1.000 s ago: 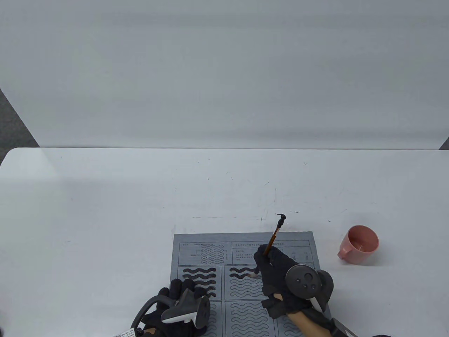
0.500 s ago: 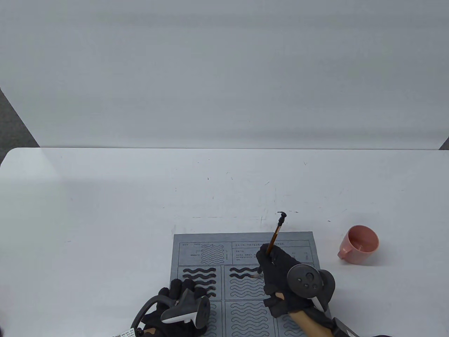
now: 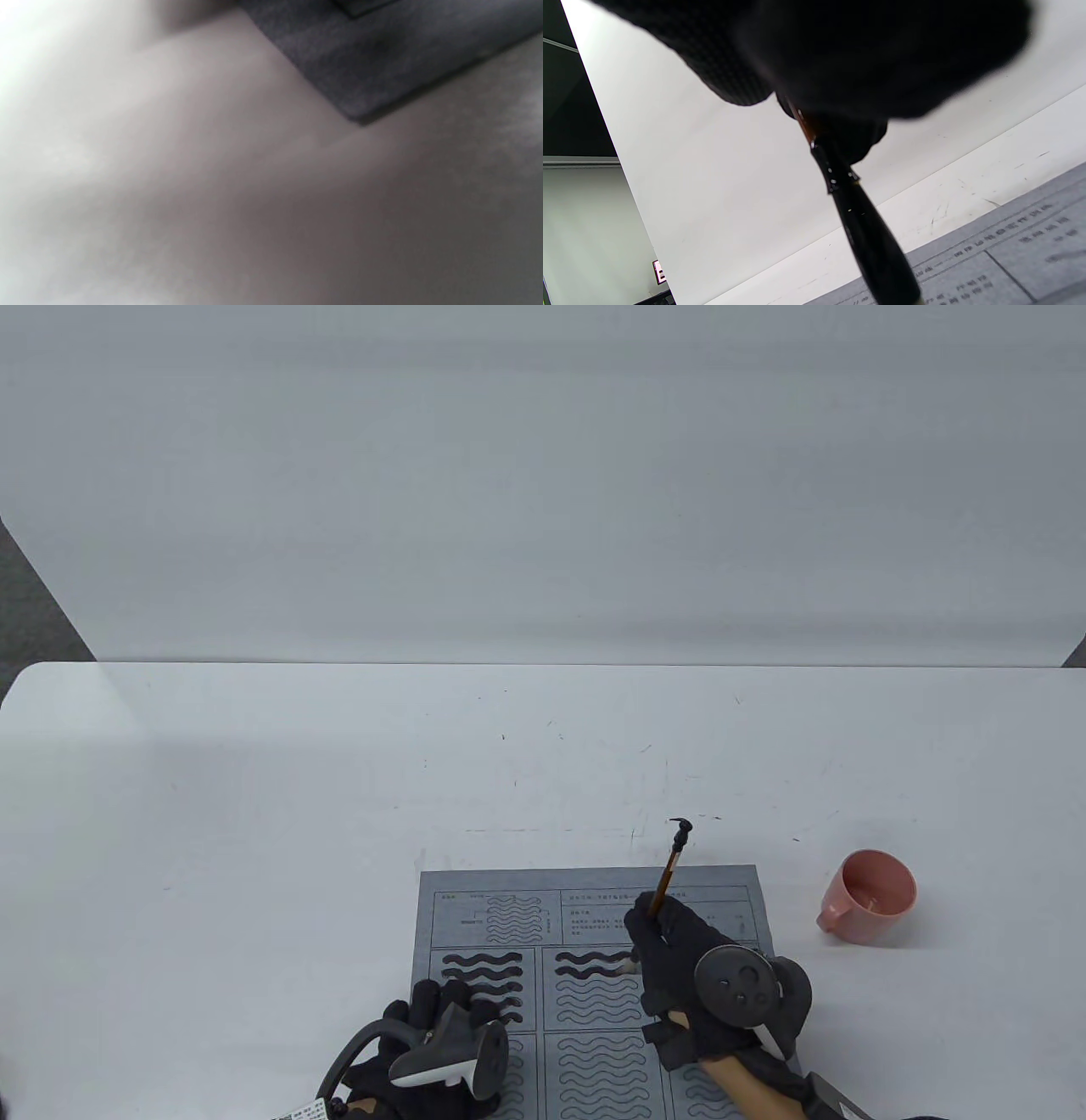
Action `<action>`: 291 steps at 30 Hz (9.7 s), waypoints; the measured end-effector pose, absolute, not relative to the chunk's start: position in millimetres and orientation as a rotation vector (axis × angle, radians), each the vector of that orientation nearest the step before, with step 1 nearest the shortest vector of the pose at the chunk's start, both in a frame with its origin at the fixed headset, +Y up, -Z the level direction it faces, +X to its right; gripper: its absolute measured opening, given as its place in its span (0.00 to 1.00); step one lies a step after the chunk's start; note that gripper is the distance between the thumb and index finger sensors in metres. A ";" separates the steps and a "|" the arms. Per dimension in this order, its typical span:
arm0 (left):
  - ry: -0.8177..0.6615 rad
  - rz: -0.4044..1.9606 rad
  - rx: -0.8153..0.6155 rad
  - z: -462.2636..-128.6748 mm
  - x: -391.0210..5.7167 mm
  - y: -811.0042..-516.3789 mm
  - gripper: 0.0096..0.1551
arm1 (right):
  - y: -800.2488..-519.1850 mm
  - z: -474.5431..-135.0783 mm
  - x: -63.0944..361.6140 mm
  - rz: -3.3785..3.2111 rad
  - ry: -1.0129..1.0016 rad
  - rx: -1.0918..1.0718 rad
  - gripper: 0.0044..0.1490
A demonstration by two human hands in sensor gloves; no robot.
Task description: Trace patterns on water writing practice cloth with Chinese brush
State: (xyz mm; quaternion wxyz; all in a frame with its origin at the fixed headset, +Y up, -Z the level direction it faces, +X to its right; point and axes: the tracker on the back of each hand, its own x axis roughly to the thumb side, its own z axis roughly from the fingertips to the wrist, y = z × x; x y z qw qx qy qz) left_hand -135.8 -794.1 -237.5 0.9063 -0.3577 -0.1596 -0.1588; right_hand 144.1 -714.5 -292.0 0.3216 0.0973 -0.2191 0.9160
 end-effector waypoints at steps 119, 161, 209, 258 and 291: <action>-0.332 -0.327 -0.740 -236.7 -136.1 -795.0 0.55 | -717.0 -266.9 98.9 2.313 -0.515 0.599 0.23; -0.332 -0.327 -0.740 -236.7 -136.1 -795.0 0.55 | -714.8 -269.3 109.6 2.354 -0.529 0.542 0.23; -0.332 -0.327 -0.740 -236.7 -136.1 -795.0 0.55 | -714.1 -274.6 119.8 2.393 -0.563 0.458 0.23; -0.332 -0.327 -0.740 -236.7 -136.1 -795.0 0.55 | -711.6 -274.8 125.5 2.449 -0.610 0.413 0.23; -0.332 -0.327 -0.740 -236.7 -136.1 -795.0 0.55 | -710.1 -272.5 125.4 2.509 -0.667 0.394 0.24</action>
